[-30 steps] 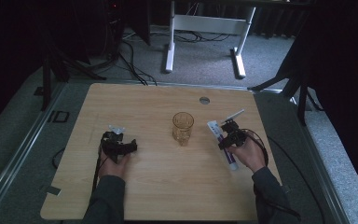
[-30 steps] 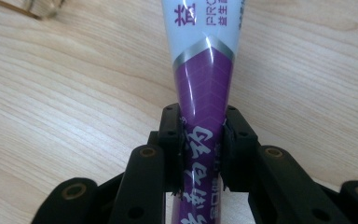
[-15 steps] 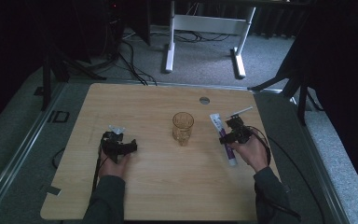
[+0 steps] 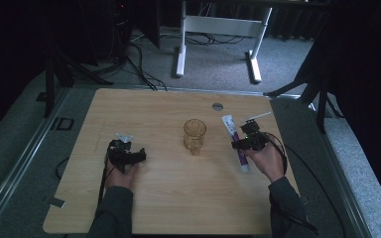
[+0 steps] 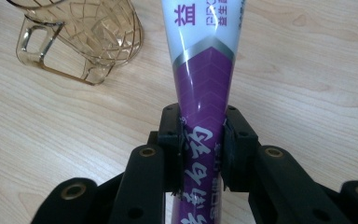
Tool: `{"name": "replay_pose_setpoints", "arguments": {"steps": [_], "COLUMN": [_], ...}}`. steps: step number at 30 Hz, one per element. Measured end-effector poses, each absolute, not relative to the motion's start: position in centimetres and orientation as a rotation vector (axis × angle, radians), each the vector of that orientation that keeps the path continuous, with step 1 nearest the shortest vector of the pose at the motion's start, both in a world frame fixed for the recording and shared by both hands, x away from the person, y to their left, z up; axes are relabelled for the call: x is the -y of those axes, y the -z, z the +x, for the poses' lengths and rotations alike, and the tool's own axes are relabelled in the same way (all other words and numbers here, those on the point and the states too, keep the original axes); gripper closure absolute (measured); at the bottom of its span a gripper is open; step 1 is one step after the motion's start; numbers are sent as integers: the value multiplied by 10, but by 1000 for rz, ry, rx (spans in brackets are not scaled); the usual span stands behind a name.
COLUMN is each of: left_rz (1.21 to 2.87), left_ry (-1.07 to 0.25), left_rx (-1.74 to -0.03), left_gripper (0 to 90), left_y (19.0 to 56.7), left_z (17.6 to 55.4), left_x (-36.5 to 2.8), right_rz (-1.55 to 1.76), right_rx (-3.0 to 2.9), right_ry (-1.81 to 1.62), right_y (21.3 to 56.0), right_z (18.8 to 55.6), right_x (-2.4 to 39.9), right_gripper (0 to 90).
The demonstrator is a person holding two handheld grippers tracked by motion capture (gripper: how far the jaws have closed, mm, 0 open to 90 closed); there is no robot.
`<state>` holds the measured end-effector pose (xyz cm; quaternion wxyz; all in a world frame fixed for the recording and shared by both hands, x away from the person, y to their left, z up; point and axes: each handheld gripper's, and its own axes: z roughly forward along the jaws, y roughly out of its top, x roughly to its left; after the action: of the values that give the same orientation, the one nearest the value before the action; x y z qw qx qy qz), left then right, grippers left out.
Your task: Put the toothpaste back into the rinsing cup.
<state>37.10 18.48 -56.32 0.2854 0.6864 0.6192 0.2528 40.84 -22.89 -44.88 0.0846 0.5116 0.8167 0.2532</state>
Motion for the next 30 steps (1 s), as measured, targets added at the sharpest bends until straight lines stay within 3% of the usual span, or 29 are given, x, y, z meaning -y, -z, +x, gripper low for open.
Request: {"name": "replay_pose_setpoints", "arguments": {"steps": [30], "left_rz": [1837], "left_ry": [-677], "left_rx": [-1655], "left_gripper": [141], "left_y": [563], "left_z": [371], "left_x": [-185], "right_rz": [1448], "right_rx": [-2350], "right_ry": [-901], "right_y": [439], "right_z": [405], "right_x": [223], "right_gripper": [730]}}
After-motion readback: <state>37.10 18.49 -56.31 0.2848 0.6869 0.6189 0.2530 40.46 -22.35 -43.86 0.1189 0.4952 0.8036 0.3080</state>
